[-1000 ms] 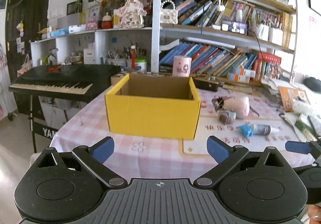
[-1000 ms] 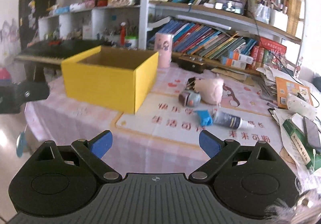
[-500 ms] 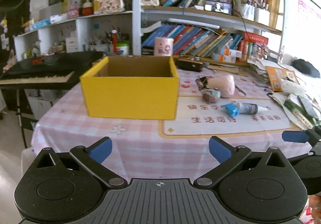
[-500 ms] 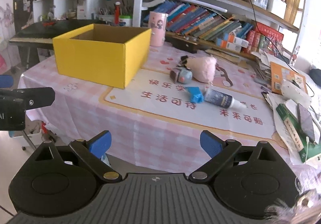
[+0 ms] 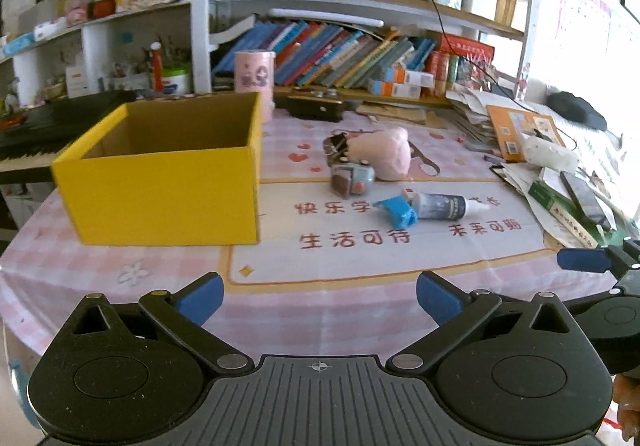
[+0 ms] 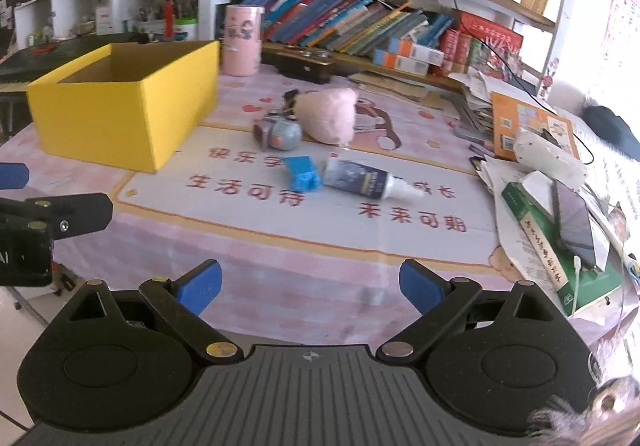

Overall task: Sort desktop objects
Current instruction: 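Grasp the white-and-blue tube with the right tool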

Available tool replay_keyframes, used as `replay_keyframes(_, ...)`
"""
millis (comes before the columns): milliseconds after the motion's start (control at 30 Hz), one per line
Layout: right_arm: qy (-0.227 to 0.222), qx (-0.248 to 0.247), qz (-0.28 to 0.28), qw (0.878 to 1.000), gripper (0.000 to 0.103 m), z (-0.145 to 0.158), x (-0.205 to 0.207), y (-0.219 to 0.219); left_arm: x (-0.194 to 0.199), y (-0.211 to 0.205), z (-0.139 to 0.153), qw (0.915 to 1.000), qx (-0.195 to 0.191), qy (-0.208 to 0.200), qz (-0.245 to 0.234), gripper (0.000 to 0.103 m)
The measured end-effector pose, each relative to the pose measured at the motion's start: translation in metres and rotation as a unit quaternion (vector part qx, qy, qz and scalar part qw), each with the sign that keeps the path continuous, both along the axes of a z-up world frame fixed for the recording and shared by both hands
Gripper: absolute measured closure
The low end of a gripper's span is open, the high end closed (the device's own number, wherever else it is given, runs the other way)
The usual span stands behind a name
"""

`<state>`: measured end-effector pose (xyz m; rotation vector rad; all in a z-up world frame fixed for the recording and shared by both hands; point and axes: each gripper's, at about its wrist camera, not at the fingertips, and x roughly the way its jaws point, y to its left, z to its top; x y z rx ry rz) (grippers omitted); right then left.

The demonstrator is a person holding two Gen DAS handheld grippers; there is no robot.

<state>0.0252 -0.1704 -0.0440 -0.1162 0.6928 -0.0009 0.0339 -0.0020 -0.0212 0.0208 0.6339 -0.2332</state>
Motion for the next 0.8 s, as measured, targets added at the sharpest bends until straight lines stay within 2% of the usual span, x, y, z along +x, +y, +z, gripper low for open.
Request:
replay_keyframes(400,0.03,-0.001,-0.005,1.0,0.007,-0.005,0.045,-0.059,0.051,-0.061,-0.008,0.9993,0.002,0.035,-0.013,0.0)
replay_keyframes(800,0.045,0.002,0.022,0.999,0.007,-0.012,0.093,-0.114,0.091,-0.111,-0.018,0.9981,0.0,0.059,0.018,0.0)
